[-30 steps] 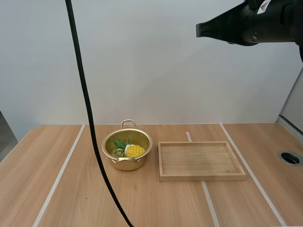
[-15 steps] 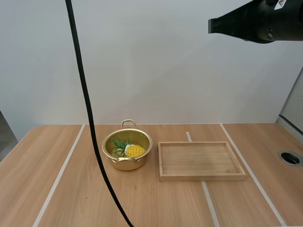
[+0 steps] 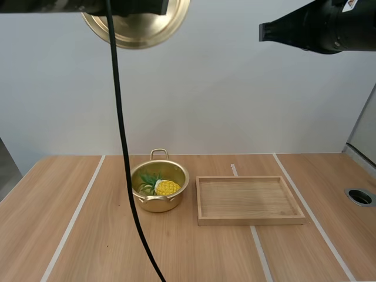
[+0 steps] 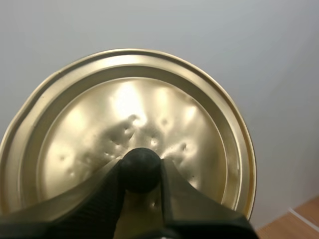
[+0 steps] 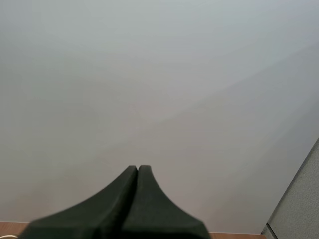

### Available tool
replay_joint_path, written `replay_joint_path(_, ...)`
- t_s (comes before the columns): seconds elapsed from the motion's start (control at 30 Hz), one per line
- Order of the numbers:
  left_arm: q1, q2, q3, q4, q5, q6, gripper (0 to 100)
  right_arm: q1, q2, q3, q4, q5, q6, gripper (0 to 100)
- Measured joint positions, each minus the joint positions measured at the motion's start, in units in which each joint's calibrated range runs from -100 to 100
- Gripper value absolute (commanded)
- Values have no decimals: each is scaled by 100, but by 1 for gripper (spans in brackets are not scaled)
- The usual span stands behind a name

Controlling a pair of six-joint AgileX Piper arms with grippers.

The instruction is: Open the pot, put the pineapple inside, and close it

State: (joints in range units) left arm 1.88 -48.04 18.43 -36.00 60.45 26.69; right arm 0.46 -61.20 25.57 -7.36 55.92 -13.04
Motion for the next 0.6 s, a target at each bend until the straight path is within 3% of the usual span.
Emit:
replay_joint_path(0.23,0,722,46,260,1236,-86,0,0,0,0,0,0,0,0)
replay_joint_path(0.6,0,1302,795,430,1363,-98,0,0,0,0,0,0,0,0)
